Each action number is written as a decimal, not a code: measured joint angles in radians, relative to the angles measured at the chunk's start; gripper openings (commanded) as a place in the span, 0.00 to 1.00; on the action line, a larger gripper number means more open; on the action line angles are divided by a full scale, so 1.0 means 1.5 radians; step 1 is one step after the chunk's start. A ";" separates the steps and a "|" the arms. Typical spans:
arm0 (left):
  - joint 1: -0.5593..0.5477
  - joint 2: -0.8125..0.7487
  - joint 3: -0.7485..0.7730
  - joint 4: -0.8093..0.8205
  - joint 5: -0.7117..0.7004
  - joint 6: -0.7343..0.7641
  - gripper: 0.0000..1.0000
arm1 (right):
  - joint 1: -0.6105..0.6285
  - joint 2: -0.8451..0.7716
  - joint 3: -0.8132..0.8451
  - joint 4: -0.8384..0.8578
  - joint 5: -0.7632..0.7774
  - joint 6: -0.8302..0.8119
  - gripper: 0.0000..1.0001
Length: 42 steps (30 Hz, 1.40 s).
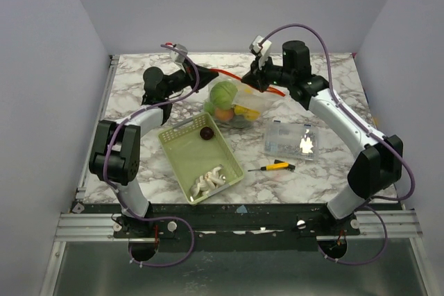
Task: Place the food in the zip-top bag and seal the zipper
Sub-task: Zip the zipper food storage bag at the center of the board, then place the zipper food storage bag at the center of the board.
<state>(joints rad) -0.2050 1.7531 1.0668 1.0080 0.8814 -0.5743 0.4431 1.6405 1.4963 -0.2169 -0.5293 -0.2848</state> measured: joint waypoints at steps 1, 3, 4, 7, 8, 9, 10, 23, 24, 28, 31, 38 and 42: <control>0.004 0.000 -0.001 -0.001 -0.008 -0.001 0.00 | -0.004 -0.010 -0.012 0.001 0.006 0.000 0.00; 0.009 0.000 -0.002 -0.007 -0.022 -0.002 0.00 | -0.007 -0.032 -0.039 0.004 0.024 0.000 0.01; 0.013 0.000 -0.003 -0.009 -0.031 -0.003 0.00 | -0.008 -0.044 -0.053 0.008 0.035 0.000 0.01; 0.024 0.000 -0.003 -0.030 -0.058 -0.001 0.00 | -0.009 -0.086 -0.113 0.026 0.085 0.001 0.01; 0.029 0.000 -0.002 -0.038 -0.061 0.001 0.00 | -0.010 -0.102 -0.138 0.034 0.102 0.001 0.01; 0.034 0.001 0.001 -0.052 -0.062 0.004 0.00 | -0.010 -0.118 -0.164 0.043 0.119 0.000 0.01; 0.037 0.002 0.004 -0.062 -0.063 0.004 0.00 | -0.011 -0.133 -0.187 0.050 0.134 0.000 0.01; 0.057 0.028 0.047 -0.141 -0.063 0.017 0.00 | -0.014 -0.237 -0.292 0.068 0.215 0.026 0.42; 0.057 0.029 0.047 -0.140 -0.063 0.018 0.00 | -0.014 -0.236 -0.280 0.057 0.213 0.029 0.54; 0.066 0.037 0.048 -0.137 -0.066 0.013 0.00 | -0.020 -0.189 -0.187 0.008 0.192 0.038 0.80; 0.071 0.040 0.048 -0.131 -0.067 0.004 0.00 | -0.022 -0.109 -0.069 -0.006 0.156 0.047 0.83; 0.073 0.042 0.048 -0.120 -0.058 -0.012 0.00 | -0.010 0.056 0.094 -0.031 0.061 0.075 0.84; 0.073 0.042 0.051 -0.120 -0.050 -0.018 0.00 | 0.022 0.124 0.134 -0.050 0.045 0.080 0.80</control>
<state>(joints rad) -0.0956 1.8168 1.1427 0.8276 0.8066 -0.6010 0.4767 1.8263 1.6970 -0.2924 -0.4614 -0.1642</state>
